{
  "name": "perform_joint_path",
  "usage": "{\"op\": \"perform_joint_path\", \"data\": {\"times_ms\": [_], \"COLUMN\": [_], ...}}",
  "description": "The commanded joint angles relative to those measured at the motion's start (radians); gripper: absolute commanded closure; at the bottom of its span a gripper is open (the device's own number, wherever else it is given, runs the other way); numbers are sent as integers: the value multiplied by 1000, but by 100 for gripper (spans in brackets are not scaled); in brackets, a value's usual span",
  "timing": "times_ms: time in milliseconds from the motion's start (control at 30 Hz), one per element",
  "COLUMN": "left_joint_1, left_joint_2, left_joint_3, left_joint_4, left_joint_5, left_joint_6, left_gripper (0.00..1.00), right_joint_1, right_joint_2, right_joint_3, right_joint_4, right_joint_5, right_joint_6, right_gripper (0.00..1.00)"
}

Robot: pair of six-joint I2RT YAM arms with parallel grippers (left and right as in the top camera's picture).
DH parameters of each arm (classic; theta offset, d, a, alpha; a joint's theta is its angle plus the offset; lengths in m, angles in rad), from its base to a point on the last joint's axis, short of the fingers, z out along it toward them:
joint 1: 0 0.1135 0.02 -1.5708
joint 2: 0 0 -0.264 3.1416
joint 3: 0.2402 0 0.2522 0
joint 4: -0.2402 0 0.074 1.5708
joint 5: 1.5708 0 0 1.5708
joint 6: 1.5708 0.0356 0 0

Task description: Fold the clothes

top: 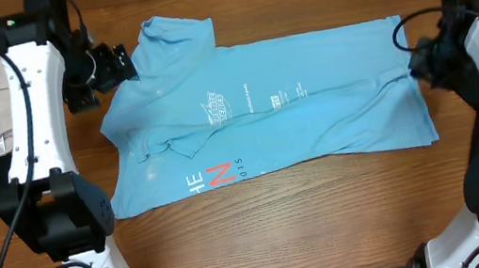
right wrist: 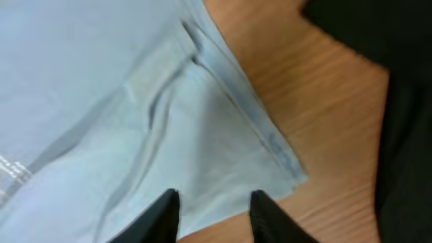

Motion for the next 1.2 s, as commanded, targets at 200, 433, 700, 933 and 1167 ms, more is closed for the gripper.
{"op": "perform_joint_path", "data": {"times_ms": [200,433,700,933,1167], "left_joint_1": [-13,206,273,270,270], "left_joint_2": [-3,-3,-1,-1,-1], "left_joint_3": [158,158,158,158,158], "left_joint_4": [-196,-100,-79,-79,-79], "left_joint_5": [-81,-82,-241,-242,-242], "left_joint_6": [-83,-139,-114,-114,-114], "left_gripper": [0,0,0,0,0], "right_joint_1": [119,676,1029,1054,1054], "right_joint_2": [-16,-16,94,304,372], "right_joint_3": [23,23,19,19,19], "right_joint_4": [49,339,649,898,875], "right_joint_5": [-526,-258,-189,-189,-189], "right_joint_6": [-392,-533,-596,-613,-610], "right_gripper": [71,74,51,53,55]}}
